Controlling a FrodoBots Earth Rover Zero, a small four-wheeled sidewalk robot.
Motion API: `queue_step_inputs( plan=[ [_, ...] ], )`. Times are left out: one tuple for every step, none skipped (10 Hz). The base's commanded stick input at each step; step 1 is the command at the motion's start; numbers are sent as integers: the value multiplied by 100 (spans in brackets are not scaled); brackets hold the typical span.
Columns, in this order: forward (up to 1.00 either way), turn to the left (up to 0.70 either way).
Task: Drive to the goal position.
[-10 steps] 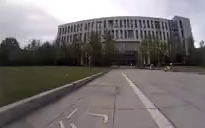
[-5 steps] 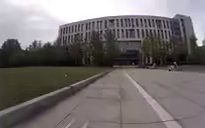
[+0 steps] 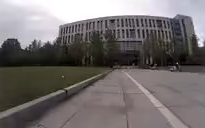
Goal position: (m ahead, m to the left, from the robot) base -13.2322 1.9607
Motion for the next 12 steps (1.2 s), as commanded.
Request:
queue_step_inputs(
  plan=[
    [70, 0],
    [70, 0],
    [70, 0],
    [70, 0],
    [70, 0],
    [70, 0],
    [70, 0],
    [70, 0],
    [70, 0],
    [70, 0],
    [70, 0],
    [70, 0]
  ],
)
